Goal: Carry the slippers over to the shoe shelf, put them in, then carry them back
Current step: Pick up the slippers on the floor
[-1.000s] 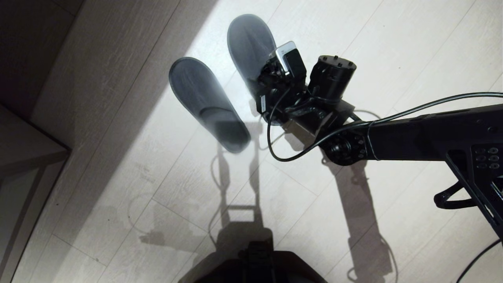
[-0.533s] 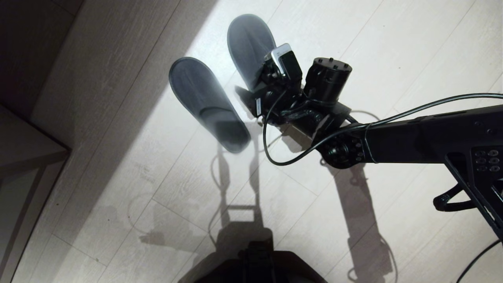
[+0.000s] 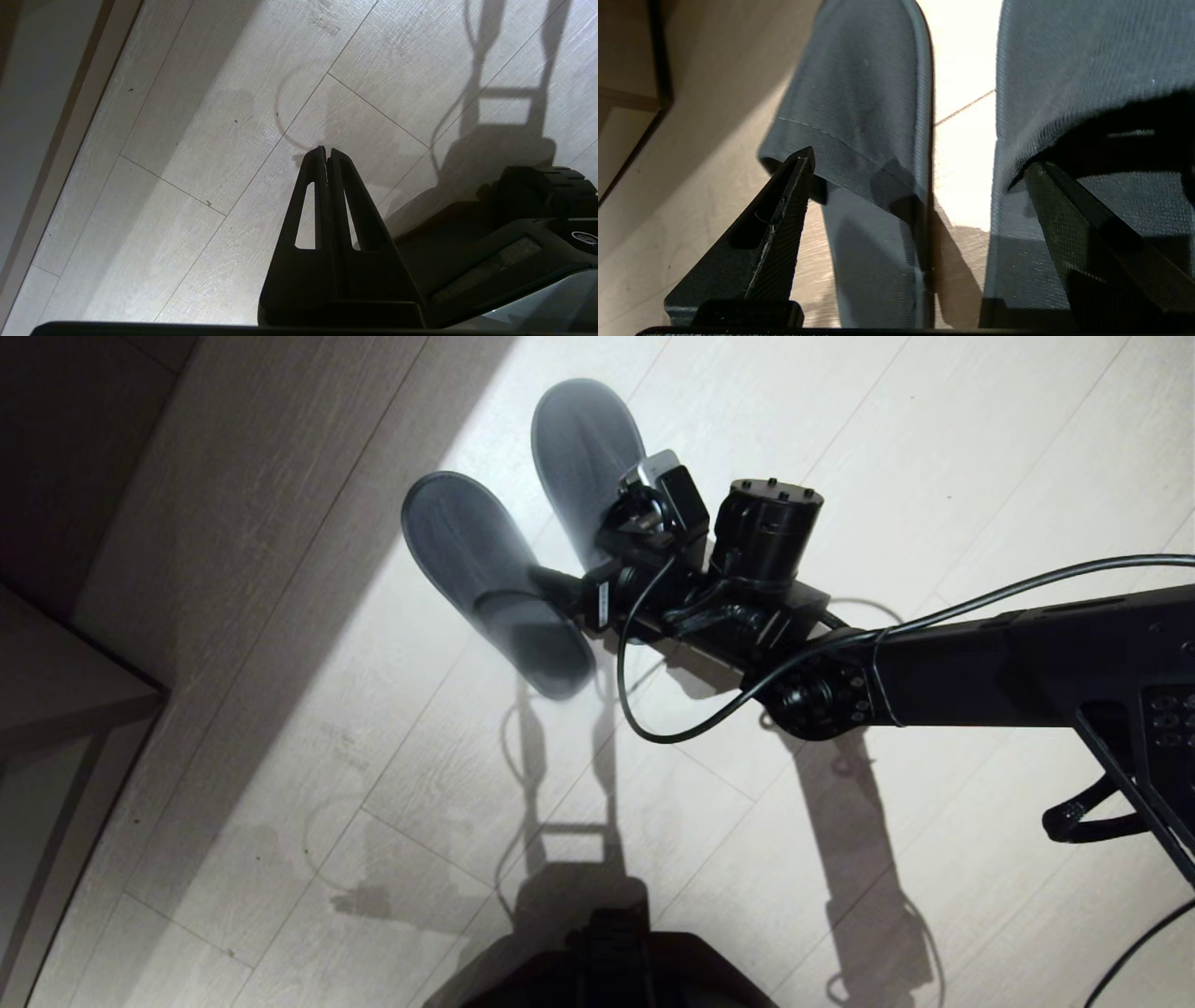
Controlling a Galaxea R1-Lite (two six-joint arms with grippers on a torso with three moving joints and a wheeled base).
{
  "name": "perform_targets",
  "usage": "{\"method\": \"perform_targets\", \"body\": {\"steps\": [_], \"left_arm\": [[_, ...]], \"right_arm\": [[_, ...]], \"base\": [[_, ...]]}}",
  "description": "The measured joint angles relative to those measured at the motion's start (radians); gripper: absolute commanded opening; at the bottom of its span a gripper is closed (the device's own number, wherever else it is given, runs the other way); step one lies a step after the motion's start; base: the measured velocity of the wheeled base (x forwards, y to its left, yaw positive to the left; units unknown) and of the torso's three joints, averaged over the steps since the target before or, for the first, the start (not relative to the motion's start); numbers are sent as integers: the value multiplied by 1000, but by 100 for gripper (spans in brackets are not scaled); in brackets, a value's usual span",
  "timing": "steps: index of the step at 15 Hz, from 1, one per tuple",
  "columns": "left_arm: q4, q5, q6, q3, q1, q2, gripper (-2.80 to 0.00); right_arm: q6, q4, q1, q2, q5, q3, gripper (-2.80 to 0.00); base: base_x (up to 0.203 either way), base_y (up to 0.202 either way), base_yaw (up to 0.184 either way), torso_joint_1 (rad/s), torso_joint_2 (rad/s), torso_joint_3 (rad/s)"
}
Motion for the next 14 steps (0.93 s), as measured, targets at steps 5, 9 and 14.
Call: {"method": "perform_targets", "body": {"steps": [5, 9, 14], "left_arm": [[0, 0, 1, 0, 0, 0, -280], [0, 0, 0, 0, 0, 0, -280], [0, 0, 2, 0, 0, 0, -280]], "right_arm": [[26, 5, 4, 52, 67, -56, 0], [23, 61, 10, 25, 80, -29, 0], [28, 88, 13, -8, 189, 11, 0]], "base": [[0, 0, 0, 0, 0, 0], [0, 0, 0, 0, 0, 0], [0, 0, 0, 0, 0, 0]]}}
